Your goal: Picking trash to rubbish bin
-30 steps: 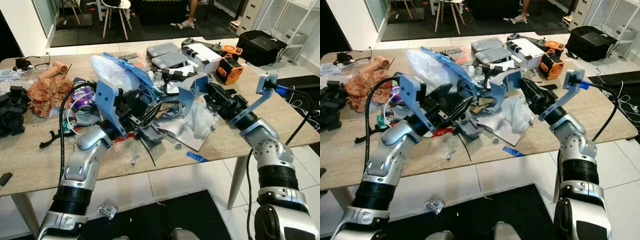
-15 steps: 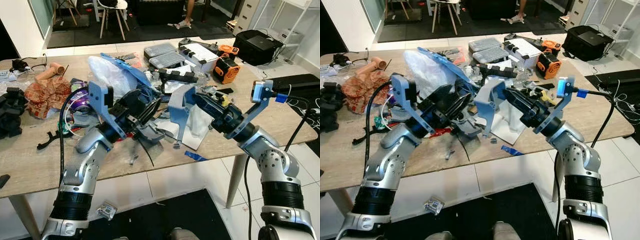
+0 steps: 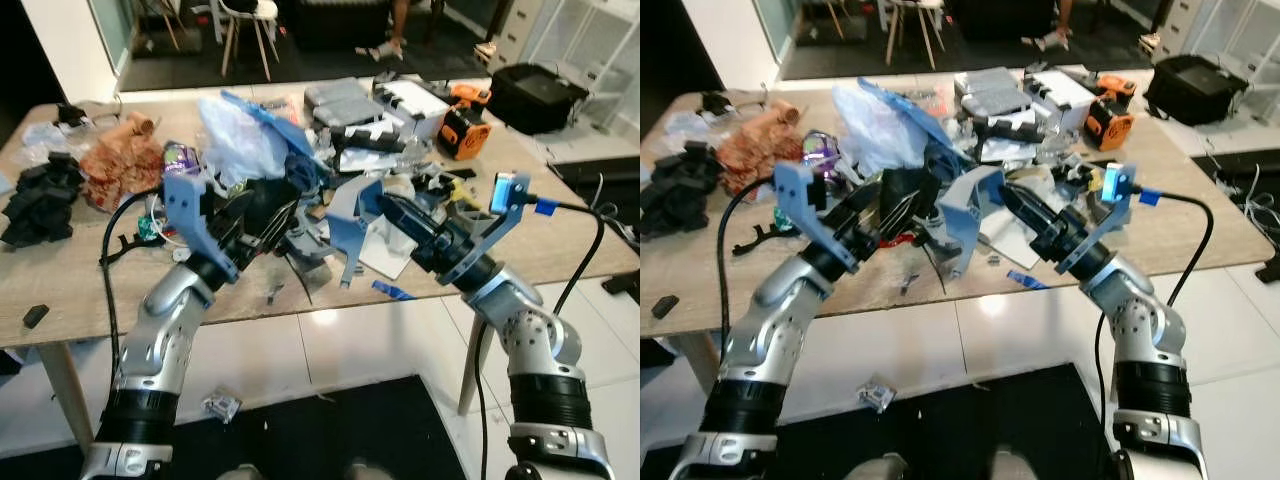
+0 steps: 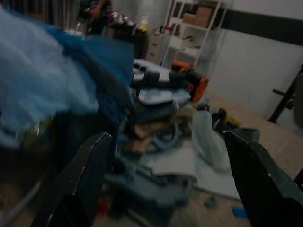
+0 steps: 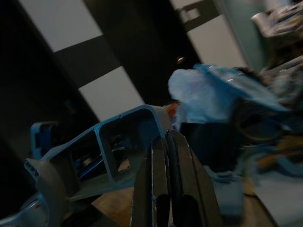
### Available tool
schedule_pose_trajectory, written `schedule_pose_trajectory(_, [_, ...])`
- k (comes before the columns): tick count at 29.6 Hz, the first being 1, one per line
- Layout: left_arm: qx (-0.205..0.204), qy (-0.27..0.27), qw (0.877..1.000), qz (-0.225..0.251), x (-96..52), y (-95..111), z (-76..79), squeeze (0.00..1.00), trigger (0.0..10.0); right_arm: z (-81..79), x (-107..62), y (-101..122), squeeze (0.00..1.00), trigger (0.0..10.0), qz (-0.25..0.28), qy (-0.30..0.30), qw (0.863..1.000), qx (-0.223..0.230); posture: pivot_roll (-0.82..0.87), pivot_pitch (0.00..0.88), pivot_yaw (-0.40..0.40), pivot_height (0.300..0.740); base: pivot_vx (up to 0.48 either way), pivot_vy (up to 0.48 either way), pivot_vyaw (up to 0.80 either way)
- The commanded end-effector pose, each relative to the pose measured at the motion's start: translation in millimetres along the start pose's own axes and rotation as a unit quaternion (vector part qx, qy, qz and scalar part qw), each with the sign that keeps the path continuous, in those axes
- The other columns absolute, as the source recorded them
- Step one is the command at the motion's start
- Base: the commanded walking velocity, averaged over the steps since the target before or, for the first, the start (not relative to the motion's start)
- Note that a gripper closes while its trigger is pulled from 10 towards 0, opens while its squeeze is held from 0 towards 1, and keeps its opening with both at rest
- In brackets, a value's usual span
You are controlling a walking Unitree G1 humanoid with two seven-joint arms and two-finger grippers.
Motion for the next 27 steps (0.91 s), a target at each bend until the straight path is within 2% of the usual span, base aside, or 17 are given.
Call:
schedule_pose_trajectory(1, [0.007, 0.015, 1.000, -0.002, -5.0, 0, -7.1, 0.00, 10.0, 3.1, 0.3, 1, 0.00, 10.0, 0.003, -0.011, 1.000, -0.006, -0.07, 0.000, -0.029, 0.740, -0.322, 0.000, 0.00])
schedule_pose_trajectory(6, [0.018, 0.034, 0.999, -0.006, -11.0, -1, -16.0, 0.00, 10.0, 11.0, -1.0, -1, 0.00, 10.0, 0.002, -0.037, 0.999, -0.012, -0.07, 0.000, -0.029, 0.740, -0.332, 0.000, 0.00])
schedule_pose_trajectory(12, [0.034, 0.046, 0.998, -0.007, -7.2, -1, -19.0, 0.00, 10.0, 19.3, -0.4, -6, 0.00, 10.0, -0.010, -0.066, 0.997, -0.028, -0.07, 0.000, -0.030, 0.740, -0.354, 0.000, 0.00])
schedule_pose_trajectory(20, [0.045, 0.021, 0.998, -0.029, 3.3, -17, -1.5, 0.00, 10.0, 22.6, 2.7, -18, 0.00, 10.0, -0.035, -0.086, 0.994, -0.050, -0.07, 0.000, -0.028, 0.740, -0.359, 0.000, 0.00])
schedule_pose_trajectory(27, [0.064, 0.002, 0.996, -0.060, 9.6, -33, 7.0, 0.00, 10.0, 19.1, 8.5, -30, 0.00, 10.0, -0.058, -0.089, 0.993, -0.060, -0.06, 0.000, -0.027, 0.740, -0.304, 0.000, -0.11])
Point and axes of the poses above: a point about 5 cm out from each wrist's last joint towards the gripper, its own x axis pointing out of the wrist towards the gripper, its own y axis along the axis of the wrist's last joint, z = x × y, the point moved 5 cm from there along x, pointing out of the wrist towards the gripper, and after that the axes turned 14 degrees about -x, right-handed, at the moved point
